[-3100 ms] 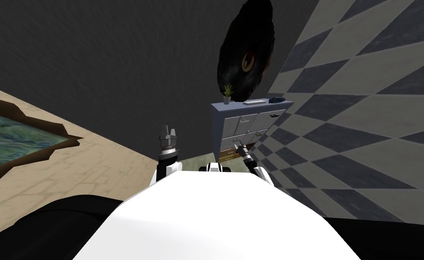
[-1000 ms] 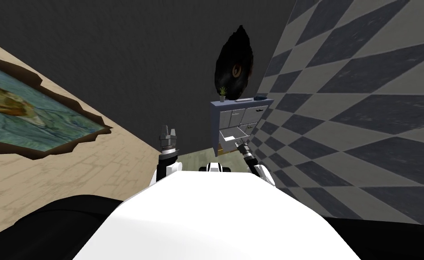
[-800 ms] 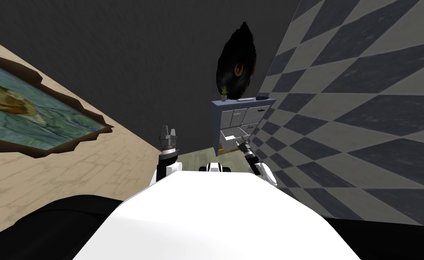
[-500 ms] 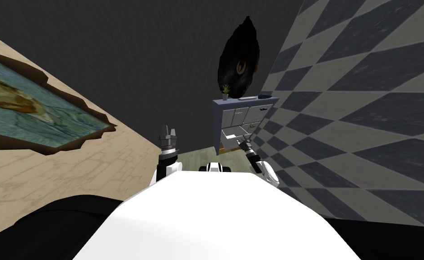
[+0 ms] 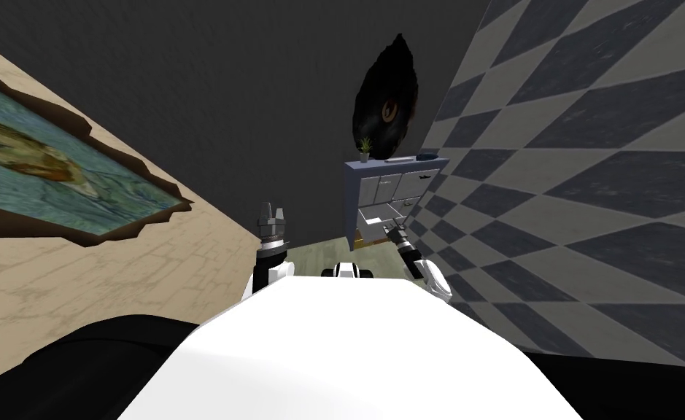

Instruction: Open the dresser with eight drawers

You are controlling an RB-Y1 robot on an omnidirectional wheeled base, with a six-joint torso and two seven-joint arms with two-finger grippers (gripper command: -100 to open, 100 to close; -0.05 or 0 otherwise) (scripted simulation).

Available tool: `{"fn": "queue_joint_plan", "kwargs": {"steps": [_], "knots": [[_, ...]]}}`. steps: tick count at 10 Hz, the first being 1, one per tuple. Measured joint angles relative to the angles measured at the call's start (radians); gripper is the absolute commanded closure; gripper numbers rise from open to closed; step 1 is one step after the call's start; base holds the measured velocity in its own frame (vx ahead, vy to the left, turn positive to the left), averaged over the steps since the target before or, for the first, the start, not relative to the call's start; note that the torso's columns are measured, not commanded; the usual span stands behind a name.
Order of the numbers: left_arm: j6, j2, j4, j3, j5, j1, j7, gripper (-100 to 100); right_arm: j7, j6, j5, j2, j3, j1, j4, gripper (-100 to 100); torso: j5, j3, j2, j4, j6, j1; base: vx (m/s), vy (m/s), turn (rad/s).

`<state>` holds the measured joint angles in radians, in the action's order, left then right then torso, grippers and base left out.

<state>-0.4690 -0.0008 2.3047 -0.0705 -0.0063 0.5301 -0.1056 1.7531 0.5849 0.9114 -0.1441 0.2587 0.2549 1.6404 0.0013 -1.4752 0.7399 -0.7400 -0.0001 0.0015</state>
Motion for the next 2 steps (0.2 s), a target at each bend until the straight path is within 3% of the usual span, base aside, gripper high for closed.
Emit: {"fn": "queue_joint_plan", "kwargs": {"steps": [2], "knots": [[0.000, 0.000, 0.000, 0.000, 0.000, 0.000, 0.000, 0, 0.000, -0.001, 0.000, 0.000, 0.000, 0.001, -0.001, 0, -0.001, 0.000, -0.001, 0.001, 0.000, -0.001, 0.000, 0.000, 0.000]]}}
